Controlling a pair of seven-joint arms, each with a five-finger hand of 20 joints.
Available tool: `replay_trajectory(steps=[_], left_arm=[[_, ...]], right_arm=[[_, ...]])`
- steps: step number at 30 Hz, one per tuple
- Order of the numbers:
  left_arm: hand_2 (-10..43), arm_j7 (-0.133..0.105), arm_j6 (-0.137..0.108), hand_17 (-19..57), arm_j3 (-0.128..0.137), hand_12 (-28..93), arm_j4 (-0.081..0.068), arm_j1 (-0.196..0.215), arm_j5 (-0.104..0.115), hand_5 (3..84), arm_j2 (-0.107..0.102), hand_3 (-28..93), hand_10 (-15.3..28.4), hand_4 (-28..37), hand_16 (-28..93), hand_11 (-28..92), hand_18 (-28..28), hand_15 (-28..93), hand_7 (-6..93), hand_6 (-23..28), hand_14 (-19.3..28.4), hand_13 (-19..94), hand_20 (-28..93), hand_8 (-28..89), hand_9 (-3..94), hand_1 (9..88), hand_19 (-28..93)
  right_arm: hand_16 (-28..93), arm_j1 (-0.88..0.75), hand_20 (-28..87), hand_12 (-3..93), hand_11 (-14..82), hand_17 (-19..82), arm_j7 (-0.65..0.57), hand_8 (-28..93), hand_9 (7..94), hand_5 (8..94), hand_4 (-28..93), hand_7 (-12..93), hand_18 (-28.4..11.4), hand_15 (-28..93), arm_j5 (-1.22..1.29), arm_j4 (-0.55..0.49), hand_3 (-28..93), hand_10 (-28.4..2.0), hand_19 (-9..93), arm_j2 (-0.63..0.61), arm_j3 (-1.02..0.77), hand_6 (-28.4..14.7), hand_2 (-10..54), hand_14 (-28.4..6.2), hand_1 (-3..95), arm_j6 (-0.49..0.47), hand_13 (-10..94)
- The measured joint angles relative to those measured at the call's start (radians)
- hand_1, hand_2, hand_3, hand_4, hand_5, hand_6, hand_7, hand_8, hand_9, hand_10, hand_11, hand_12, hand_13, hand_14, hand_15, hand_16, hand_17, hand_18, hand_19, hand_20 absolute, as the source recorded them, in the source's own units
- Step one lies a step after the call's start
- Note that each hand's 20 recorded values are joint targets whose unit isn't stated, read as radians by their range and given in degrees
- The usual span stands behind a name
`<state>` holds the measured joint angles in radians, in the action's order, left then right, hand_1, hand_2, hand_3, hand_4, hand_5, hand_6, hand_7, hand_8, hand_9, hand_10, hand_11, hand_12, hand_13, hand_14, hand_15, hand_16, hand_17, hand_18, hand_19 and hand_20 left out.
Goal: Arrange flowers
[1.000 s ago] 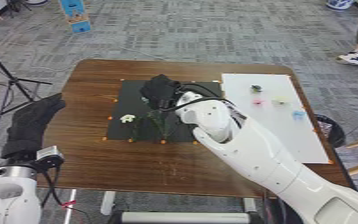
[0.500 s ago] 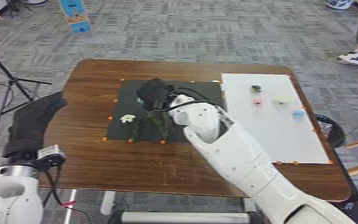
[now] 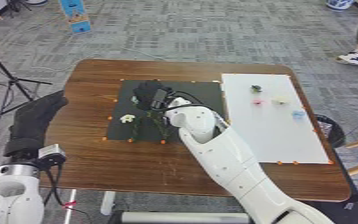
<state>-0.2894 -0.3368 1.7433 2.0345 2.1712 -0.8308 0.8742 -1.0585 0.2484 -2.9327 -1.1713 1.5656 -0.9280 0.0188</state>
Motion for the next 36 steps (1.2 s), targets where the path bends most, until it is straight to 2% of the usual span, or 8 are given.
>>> replay_trajectory(steps=[7, 19, 21, 24, 25, 26, 29, 36], left_arm=[[-0.5, -0.002, 0.007, 6.6, 0.0, 11, -0.002, -0.001, 0.0, 50.3, 0.002, 73, 13.2, -26.8, -1, 17, 7.4, 9, 11.9, 5.4, 12.6, 33, 16, -8, 47.7, 22.8, 4], [-0.6, -0.004, 0.017, 6.6, 0.005, 11, -0.007, -0.001, 0.004, 50.2, 0.006, 73, 13.2, -26.8, -1, 17, 7.4, 9, 11.9, 5.3, 12.7, 33, 16, -8, 47.7, 22.8, 4], [-0.6, -0.015, 0.048, 6.6, 0.034, 11, -0.006, 0.01, 0.01, 50.2, 0.018, 73, 13.2, -26.7, -1, 17, 7.4, 9, 11.9, 5.3, 12.6, 33, 16, -8, 47.6, 22.8, 4], [-0.6, -0.035, 0.132, 6.5, 0.113, 11, -0.004, 0.055, 0.015, 50.1, 0.042, 73, 13.2, -26.7, -1, 17, 7.4, 9, 11.9, 5.3, 12.6, 33, 16, -8, 47.6, 22.8, 4], [-0.6, -0.043, 0.146, 6.6, 0.13, 11, -0.004, 0.073, 0.017, 50.2, 0.044, 73, 13.2, -26.7, -1, 17, 7.4, 9, 11.9, 5.3, 12.6, 33, 16, -8, 47.6, 22.7, 4], [-0.6, -0.049, 0.149, 6.6, 0.138, 11, -0.004, 0.089, 0.018, 50.2, 0.044, 73, 13.1, -26.7, -1, 17, 7.4, 9, 11.9, 5.3, 12.5, 33, 16, -8, 47.6, 22.8, 4], [-0.6, -0.056, 0.144, 6.6, 0.136, 11, -0.004, 0.123, 0.019, 50.2, 0.044, 73, 13.1, -26.6, -1, 17, 7.4, 9, 11.8, 5.4, 12.5, 33, 16, -8, 47.6, 22.7, 4], [-0.6, -0.055, 0.139, 6.5, 0.129, 11, -0.006, 0.135, 0.02, 50.2, 0.045, 73, 13.1, -26.6, -1, 17, 7.4, 9, 11.7, 5.4, 12.5, 33, 16, -8, 47.6, 22.8, 4]], right_arm=[[44, -0.004, 73, 34.2, 50.6, 61, -0.013, 5, 91.7, 76.2, -13, 20, -21.6, 77, 0.0, 0.005, 51, -8.7, 93, 0.0, 0.003, 3.2, -3.0, -6.2, 49.6, -0.012, 88], [43, 0.007, 73, 33.1, 51.6, 61, -0.089, 5, 91.9, 75.3, -13, 18, -22.2, 77, 0.001, -0.042, 56, -8.6, 93, -0.047, 0.103, 1.3, -3.8, -6.5, 43.3, -0.054, 88], [43, 0.008, 73, 33.0, 51.7, 61, -0.096, 4, 92.0, 75.1, -14, 18, -22.2, 77, 0.001, -0.046, 57, -8.6, 93, -0.05, 0.106, 1.2, -3.7, -6.5, 42.7, -0.056, 89], [43, 0.01, 73, 33.0, 51.8, 62, -0.104, 4, 92.0, 75.1, -14, 18, -22.2, 77, 0.001, -0.047, 57, -8.6, 93, -0.052, 0.107, 1.0, -3.5, -6.6, 42.3, -0.058, 89], [43, 0.01, 73, 32.9, 51.8, 62, -0.106, 4, 92.0, 75.0, -14, 18, -22.2, 77, 0.001, -0.047, 57, -8.6, 93, -0.052, 0.107, 0.9, -3.3, -6.5, 42.1, -0.059, 89], [43, 0.011, 73, 32.9, 51.8, 62, -0.107, 4, 92.0, 75.0, -14, 17, -22.2, 77, 0.001, -0.047, 57, -8.7, 93, -0.053, 0.107, 0.8, -3.1, -6.5, 41.9, -0.061, 89], [43, 0.015, 73, 33.0, 51.8, 62, -0.113, 3, 92.0, 74.6, -14, 17, -22.2, 77, 0.001, -0.049, 57, -8.7, 93, -0.056, 0.108, 0.7, -2.9, -6.4, 41.6, -0.068, 89], [43, 0.053, 73, 33.0, 51.6, 61, -0.159, 2, 91.4, 74.0, -13, 18, -22.1, 77, 0.002, -0.077, 58, -8.9, 93, -0.099, 0.172, 0.8, -2.7, -6.1, 40.4, -0.082, 89]])
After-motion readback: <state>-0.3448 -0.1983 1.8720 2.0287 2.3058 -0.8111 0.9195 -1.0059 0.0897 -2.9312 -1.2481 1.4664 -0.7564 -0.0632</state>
